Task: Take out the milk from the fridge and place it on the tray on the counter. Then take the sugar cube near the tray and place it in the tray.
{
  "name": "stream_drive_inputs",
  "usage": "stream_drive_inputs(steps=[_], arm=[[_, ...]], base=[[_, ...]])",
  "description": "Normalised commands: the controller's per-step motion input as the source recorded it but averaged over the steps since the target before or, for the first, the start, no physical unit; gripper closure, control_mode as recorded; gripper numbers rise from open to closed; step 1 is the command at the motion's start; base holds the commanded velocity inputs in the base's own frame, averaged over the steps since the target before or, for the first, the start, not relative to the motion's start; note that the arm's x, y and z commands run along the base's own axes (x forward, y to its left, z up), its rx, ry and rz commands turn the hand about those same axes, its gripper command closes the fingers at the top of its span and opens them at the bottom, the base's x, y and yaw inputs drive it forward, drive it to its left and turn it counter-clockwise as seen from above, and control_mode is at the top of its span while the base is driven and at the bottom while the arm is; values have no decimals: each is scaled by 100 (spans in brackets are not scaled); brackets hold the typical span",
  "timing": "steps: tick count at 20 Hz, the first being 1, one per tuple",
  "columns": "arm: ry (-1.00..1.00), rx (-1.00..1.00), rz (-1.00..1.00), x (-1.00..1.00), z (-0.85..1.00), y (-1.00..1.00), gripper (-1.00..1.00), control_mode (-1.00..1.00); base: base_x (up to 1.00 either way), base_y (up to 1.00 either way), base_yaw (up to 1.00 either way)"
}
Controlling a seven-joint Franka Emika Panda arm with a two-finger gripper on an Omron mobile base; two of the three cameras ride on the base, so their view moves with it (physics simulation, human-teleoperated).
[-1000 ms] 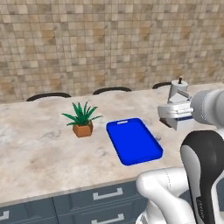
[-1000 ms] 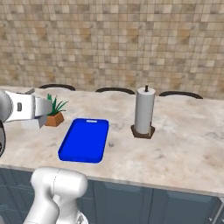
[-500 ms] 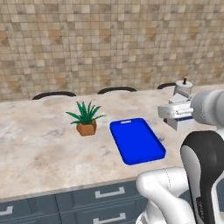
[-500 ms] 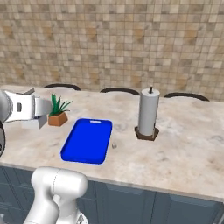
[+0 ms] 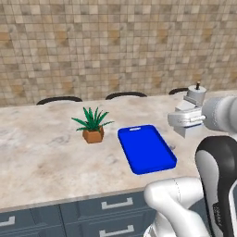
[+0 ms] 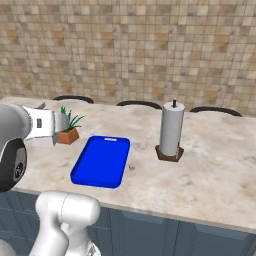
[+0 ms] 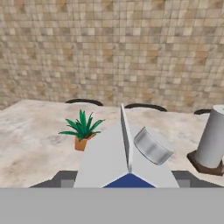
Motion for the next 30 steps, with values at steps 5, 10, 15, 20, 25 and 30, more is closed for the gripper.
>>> stream_drive_inputs(steps=[5, 10, 15, 20, 25, 30], arm=[[1, 0, 3, 72, -56, 1, 100, -100], [0, 0, 6, 66, -55, 3, 100, -100], [-1, 0, 20, 44, -47, 0, 100, -100], [0, 0, 24, 59, -58, 0, 100, -100], [1, 3, 24, 66, -53, 18, 100, -100], [-2, 7, 23, 45, -38, 6, 100, -100]], base=[[0, 0, 0], [0, 0, 0], [0, 0, 0], [0, 0, 0], [0, 0, 0], [0, 0, 0]])
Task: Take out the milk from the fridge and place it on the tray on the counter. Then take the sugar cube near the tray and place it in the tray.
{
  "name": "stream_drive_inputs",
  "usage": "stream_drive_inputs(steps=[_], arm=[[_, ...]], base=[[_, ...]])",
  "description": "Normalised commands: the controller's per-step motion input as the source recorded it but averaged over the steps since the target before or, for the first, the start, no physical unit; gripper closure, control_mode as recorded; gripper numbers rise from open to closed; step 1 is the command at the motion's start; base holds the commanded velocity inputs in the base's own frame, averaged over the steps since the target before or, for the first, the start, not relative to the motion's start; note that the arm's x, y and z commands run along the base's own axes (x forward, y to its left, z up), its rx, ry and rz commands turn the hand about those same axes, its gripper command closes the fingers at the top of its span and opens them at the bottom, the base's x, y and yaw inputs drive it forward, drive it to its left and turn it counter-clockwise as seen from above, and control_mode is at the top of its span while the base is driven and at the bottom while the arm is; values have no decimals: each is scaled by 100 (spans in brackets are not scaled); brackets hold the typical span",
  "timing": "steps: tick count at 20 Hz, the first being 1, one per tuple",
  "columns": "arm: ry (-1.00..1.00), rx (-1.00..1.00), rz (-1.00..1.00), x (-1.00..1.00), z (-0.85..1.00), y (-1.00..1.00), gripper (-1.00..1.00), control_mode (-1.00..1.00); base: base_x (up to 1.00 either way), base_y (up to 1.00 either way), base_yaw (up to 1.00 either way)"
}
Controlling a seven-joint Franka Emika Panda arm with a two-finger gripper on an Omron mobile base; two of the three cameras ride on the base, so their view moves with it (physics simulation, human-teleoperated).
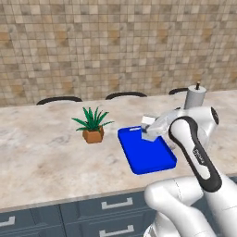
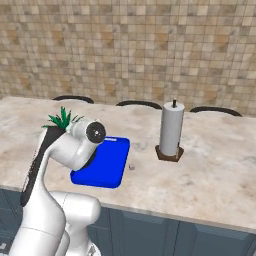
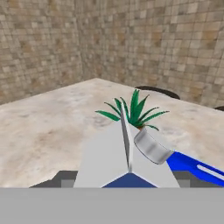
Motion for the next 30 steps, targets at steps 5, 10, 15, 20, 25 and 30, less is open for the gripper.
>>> stream_drive_inputs(steps=[5, 10, 15, 20, 25, 30], arm=[[-2, 1, 15, 13, -21, -10, 100, -100], [0, 0, 14, 20, -11, -6, 100, -100], [0, 0, 9, 36, -14, -5, 100, -100], [-1, 0, 8, 28, -28, -10, 100, -100], [0, 0, 4, 9, -36, 0, 100, -100], [0, 0, 2, 22, -40, 0, 100, -100]], base=[[0, 0, 0], [0, 0, 0], [0, 0, 0], [0, 0, 0], [0, 0, 0], [0, 0, 0]])
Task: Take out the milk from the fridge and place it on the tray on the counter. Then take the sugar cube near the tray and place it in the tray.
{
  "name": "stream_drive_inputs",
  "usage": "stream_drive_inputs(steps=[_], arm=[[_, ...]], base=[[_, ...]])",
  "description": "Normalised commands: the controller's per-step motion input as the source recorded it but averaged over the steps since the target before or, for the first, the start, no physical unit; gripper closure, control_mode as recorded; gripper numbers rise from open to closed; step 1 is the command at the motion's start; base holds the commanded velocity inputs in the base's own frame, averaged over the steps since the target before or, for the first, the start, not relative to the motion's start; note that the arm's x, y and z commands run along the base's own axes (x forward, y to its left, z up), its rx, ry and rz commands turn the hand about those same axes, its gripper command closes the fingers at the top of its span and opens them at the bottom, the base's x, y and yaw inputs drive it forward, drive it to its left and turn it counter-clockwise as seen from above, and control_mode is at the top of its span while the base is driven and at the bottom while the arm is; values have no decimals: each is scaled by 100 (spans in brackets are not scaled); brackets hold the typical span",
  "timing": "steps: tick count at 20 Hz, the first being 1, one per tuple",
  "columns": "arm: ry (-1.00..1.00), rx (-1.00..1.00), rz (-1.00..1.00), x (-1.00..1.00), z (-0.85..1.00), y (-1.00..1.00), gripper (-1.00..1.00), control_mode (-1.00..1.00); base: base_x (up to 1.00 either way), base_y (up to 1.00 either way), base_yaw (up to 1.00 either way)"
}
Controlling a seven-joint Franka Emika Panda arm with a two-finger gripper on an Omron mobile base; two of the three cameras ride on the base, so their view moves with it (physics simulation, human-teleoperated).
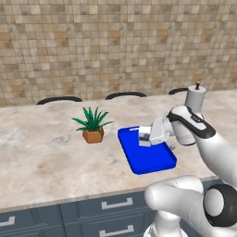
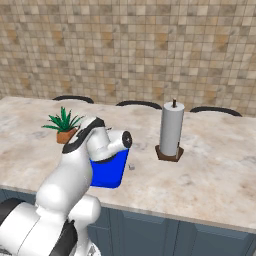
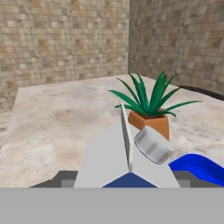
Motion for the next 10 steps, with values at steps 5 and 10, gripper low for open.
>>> stream_drive_inputs(steps=[5, 10], arm=[[0, 0, 4, 26, -38, 0, 100, -100], [0, 0, 4, 23, -33, -1, 100, -100]], base=[[0, 0, 0], [0, 0, 0]])
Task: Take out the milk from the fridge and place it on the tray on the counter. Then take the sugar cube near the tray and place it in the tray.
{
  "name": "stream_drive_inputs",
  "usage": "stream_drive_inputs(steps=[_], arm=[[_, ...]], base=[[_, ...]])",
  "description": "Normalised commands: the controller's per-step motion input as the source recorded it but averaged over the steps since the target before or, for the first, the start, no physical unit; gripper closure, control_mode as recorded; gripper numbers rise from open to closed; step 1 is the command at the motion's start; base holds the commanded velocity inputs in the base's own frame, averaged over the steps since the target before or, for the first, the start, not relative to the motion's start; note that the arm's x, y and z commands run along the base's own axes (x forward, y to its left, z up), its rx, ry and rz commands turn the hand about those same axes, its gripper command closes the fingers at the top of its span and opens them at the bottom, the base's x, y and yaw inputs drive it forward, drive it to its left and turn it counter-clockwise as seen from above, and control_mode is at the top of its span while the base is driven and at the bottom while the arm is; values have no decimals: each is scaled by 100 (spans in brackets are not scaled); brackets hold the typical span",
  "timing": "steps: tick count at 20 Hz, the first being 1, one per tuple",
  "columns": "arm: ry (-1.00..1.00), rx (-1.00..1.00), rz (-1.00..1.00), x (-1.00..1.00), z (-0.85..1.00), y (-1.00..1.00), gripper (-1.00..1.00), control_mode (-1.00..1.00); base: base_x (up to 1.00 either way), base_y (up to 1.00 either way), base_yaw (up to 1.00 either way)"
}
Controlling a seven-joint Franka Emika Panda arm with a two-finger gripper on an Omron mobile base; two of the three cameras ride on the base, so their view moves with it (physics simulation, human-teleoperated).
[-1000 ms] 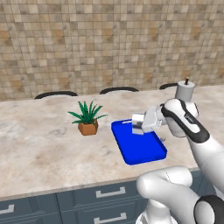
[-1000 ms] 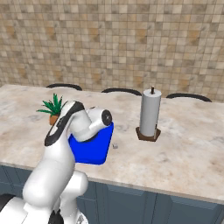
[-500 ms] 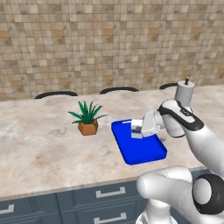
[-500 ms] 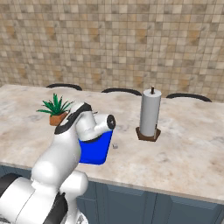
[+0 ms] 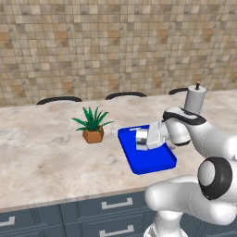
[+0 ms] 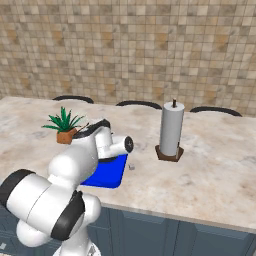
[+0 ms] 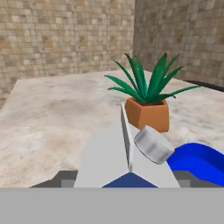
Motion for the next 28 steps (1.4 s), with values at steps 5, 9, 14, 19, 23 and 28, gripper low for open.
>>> stream_drive_inputs(steps=[5, 9, 14, 19, 23, 28], arm=[[0, 0, 6, 18, -25, -1, 100, -100], [4, 0, 5, 16, -26, 0, 100, -100], [2, 0, 5, 19, -28, -4, 100, -100], [0, 0, 5, 17, -32, -3, 100, -100], [0, 0, 4, 3, -31, -1, 100, -100], [0, 0, 2, -1, -26, 0, -100, -100]], base=[[0, 0, 0], [0, 0, 0], [0, 0, 0], [0, 0, 0], [0, 0, 0], [0, 0, 0]])
